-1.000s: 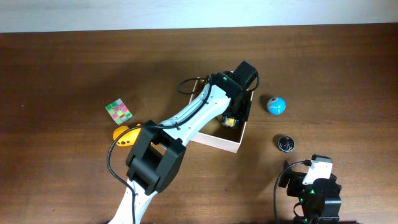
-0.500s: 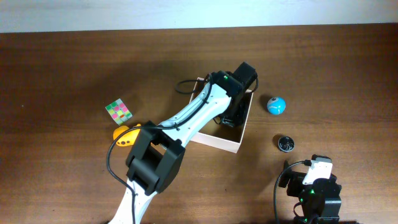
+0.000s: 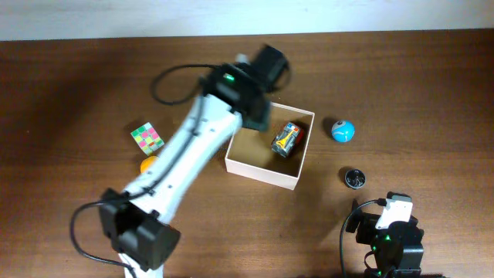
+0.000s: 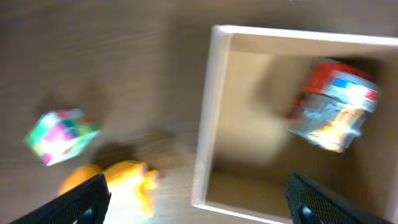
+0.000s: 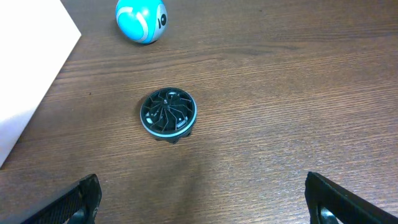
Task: Pack container
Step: 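Release the truck, move the left gripper to the Rubik's cube, grasp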
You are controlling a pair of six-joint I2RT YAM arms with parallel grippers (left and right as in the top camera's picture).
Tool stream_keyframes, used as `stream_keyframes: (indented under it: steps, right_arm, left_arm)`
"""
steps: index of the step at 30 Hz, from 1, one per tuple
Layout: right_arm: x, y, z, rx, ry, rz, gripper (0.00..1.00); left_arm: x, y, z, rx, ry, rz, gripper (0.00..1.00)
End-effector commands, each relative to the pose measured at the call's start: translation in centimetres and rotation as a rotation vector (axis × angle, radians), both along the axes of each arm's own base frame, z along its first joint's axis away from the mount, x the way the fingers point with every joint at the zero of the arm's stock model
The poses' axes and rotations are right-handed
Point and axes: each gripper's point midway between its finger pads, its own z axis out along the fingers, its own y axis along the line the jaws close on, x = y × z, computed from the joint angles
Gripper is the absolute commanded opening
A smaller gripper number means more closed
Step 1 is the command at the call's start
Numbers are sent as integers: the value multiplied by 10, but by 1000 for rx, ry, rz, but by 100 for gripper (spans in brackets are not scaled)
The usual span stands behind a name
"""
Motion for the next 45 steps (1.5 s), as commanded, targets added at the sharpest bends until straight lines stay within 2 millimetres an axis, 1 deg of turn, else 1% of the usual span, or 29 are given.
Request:
stream_keyframes:
  steps: [1, 3, 5, 7, 8, 10, 13, 15, 18, 22, 27, 28, 29, 32, 35, 37, 42, 43, 45]
  right_arm:
    - [0, -1, -2, 4, -1, -7, 99]
    - [0, -1, -2, 4, -1, -7, 99]
    - [0, -1, -2, 4, -1, -7, 99]
    - [0, -1, -2, 4, -1, -7, 99]
    - [0, -1, -2, 4, -1, -7, 99]
    - [0, -1, -2, 4, -1, -7, 99]
    - [0, -1, -2, 4, -1, -7, 99]
    - [0, -1, -2, 4, -1, -7, 99]
    - [0, -1, -2, 4, -1, -7, 99]
    - [0, -1, -2, 4, -1, -7, 99]
    - [0, -1, -2, 4, -1, -7, 99]
    - [0, -1, -2, 4, -1, -7, 99]
    - [0, -1, -2, 4, -1, -7, 99]
    - [0, -1, -2, 4, -1, -7, 99]
    - [0, -1, -2, 4, -1, -7, 99]
    - [0, -1, -2, 4, -1, -7, 99]
    - [0, -1, -2, 4, -1, -7, 99]
    - [0, -1, -2, 4, -1, -7, 99]
    - [0, -1, -2, 4, -1, -7, 99]
  left_arm:
    - [17, 53, -4, 35, 7, 158, 93]
    - [23, 72, -9, -17, 41, 213, 94]
    - [27, 85, -16, -92, 83, 258, 93]
    - [32, 102, -26, -131, 105, 309, 93]
    - [36, 117, -34, -130, 106, 352, 94]
    - [38, 137, -50, -126, 121, 402, 95]
    - [28, 170, -80, -121, 177, 511, 96]
    - [22, 182, -99, -160, 214, 556, 96]
    - [17, 191, -126, -242, 248, 599, 95]
    - [11, 203, -155, -265, 256, 642, 94]
    - [13, 207, -177, -273, 217, 663, 89]
    - [15, 207, -180, -277, 204, 662, 84]
    - [17, 207, -183, -282, 191, 662, 83]
    - [19, 207, -190, -287, 174, 659, 73]
    - [20, 208, -192, -283, 168, 659, 65]
    - [20, 211, -192, -270, 160, 662, 61]
    - [23, 211, -191, -268, 152, 648, 58]
    - [23, 210, -190, -270, 154, 627, 58]
    - [26, 202, -185, -289, 159, 554, 52]
